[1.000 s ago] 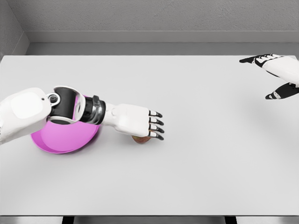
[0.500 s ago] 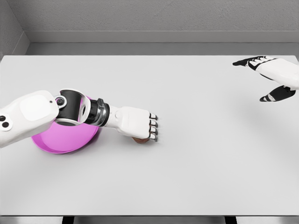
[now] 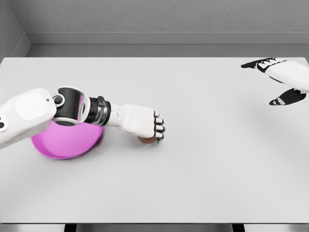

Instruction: Put the apple on the plate with both arms

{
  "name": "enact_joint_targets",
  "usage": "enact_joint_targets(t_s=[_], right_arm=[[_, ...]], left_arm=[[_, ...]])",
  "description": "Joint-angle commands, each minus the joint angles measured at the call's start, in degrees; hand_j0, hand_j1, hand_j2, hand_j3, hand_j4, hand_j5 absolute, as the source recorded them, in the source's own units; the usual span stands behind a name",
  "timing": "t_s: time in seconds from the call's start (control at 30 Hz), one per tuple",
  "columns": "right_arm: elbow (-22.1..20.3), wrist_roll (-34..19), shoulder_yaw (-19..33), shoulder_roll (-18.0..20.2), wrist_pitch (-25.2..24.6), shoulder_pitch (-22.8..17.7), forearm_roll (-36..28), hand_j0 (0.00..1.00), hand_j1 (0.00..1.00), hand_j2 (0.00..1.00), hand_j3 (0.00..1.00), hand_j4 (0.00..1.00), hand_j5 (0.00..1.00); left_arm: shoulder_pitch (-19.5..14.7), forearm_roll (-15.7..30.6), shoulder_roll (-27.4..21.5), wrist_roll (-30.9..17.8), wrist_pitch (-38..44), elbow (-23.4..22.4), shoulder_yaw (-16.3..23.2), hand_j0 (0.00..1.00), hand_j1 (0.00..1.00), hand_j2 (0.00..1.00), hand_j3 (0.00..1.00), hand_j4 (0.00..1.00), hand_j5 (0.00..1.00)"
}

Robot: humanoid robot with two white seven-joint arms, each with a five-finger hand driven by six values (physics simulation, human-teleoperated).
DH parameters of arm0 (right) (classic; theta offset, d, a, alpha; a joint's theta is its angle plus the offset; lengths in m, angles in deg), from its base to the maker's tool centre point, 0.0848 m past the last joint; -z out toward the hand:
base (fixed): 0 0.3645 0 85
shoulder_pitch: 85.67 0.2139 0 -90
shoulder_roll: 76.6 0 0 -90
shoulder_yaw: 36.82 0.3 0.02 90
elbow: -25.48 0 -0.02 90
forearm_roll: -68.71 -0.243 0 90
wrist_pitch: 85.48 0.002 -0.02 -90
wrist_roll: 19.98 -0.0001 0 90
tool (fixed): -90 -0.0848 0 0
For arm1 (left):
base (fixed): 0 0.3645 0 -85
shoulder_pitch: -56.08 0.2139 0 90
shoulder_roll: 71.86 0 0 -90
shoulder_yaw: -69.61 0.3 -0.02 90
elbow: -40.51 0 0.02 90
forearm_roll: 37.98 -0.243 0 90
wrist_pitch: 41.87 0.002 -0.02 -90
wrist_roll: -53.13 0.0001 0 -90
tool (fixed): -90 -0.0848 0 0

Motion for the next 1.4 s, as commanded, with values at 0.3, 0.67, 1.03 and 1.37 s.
enact_joint_targets(t_s=[0.3, 0.67, 1.03, 1.37], right_arm=[[-0.01, 0.03, 0.01, 0.08, -0.04, 0.0, -0.14, 1.0, 1.0, 1.0, 1.0, 1.0, 1.0], [-0.01, 0.03, 0.01, 0.08, -0.04, 0.09, -0.14, 1.0, 1.0, 1.0, 1.0, 1.0, 1.0], [-0.01, 0.03, 0.01, 0.08, -0.04, 0.09, -0.14, 1.0, 1.0, 1.0, 1.0, 1.0, 1.0], [-0.01, 0.03, 0.01, 0.17, -0.04, 0.09, -0.14, 1.0, 1.0, 1.0, 1.0, 1.0, 1.0]], left_arm=[[0.62, 9.48, -14.1, 0.72, 0.02, 0.28, -11.45, 0.27, 0.27, 0.27, 0.27, 0.27, 0.27], [6.68, 8.87, -22.27, 0.19, 0.02, -5.43, -12.07, 0.29, 0.29, 0.29, 0.29, 0.29, 0.29], [9.32, 8.34, -21.75, 0.1, 0.02, -4.82, -11.98, 1.0, 1.0, 1.0, 1.0, 1.0, 1.0], [9.4, 15.1, -23.94, 0.28, 0.02, -6.84, -15.05, 1.0, 1.0, 1.0, 1.0, 1.0, 1.0]])
